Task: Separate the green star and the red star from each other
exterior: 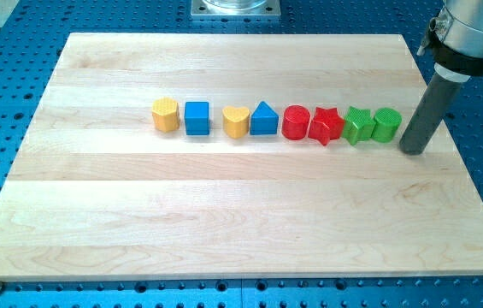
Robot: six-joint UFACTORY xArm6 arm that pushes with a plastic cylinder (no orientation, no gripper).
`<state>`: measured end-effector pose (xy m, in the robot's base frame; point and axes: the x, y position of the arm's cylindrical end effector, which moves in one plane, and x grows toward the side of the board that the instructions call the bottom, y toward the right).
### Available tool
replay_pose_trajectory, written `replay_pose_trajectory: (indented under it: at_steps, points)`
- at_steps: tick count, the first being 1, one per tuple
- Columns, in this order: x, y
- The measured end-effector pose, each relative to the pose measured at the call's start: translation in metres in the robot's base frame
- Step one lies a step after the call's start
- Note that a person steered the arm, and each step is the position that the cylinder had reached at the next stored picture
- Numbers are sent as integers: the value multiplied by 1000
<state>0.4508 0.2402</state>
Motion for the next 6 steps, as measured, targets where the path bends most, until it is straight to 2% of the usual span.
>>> replay_pose_trajectory:
  at_steps: [2,5,6]
  points:
    - [1,-65]
    - [-32,-122]
    - [-26,-130]
